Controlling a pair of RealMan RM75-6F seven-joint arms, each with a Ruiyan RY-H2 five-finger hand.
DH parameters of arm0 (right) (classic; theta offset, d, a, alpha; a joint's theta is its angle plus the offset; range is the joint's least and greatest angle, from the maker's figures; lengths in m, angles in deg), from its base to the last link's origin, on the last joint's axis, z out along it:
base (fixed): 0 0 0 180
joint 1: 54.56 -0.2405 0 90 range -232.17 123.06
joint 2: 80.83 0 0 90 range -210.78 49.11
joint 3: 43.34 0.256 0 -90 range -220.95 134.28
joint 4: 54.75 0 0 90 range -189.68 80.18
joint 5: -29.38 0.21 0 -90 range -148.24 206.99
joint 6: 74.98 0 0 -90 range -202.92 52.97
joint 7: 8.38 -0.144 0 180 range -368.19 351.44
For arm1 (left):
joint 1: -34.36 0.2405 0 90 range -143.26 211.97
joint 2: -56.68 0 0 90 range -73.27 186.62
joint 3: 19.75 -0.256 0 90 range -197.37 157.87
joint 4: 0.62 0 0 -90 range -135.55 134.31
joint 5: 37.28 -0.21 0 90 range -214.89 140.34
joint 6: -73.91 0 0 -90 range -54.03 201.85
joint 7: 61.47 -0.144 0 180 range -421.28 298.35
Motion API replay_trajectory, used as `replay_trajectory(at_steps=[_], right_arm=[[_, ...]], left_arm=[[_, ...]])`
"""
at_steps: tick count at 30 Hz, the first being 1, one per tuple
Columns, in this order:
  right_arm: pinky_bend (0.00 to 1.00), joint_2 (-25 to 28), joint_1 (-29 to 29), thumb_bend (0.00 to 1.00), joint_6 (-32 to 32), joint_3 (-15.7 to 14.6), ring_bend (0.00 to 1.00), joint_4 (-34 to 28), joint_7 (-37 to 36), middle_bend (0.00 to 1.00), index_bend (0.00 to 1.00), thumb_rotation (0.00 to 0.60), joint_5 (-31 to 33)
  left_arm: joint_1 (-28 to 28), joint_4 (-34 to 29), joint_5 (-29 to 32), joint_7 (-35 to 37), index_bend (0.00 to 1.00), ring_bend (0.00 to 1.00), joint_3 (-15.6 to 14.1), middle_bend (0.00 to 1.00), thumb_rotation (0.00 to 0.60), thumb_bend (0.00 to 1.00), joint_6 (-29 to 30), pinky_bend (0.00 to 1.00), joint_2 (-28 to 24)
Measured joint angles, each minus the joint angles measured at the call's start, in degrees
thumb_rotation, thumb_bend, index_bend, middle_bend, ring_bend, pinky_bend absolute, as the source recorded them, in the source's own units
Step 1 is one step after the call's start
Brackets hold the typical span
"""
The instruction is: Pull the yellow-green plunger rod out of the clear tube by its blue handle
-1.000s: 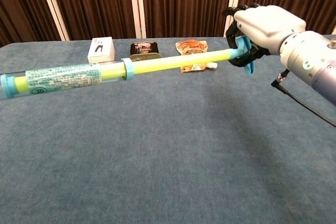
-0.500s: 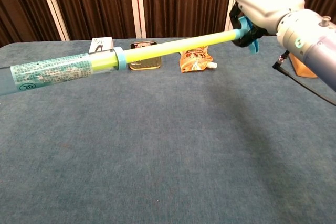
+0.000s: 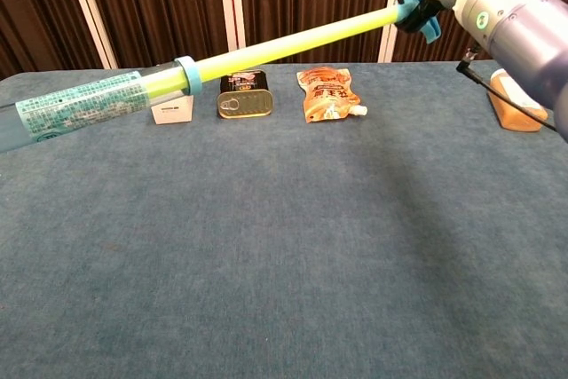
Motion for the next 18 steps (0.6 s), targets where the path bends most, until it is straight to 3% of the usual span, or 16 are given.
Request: replay_trajectory(at_steps=[11,18], right_arm=[[0.0,0.0,-2.8,0.43,-1.7,3.5,0.01,9.8,-4.5,0.09,0.68,0.6,4.8],[0.0,0.1,-3.6,0.43,-4.1,2.5,0.01,13.0,-8.2,0.09,0.68,0.6,5.6]], left_arm=[[0.4,2.7,0.2,0.9,0.74,0.49,-1.0,0.65,0.6,0.46,0.0,0.17,1.7],[-0.8,2.8,-0.2,0.0,0.74,0.49,-1.5,0.65,0.6,0.46,-0.7,0.17,2.8]])
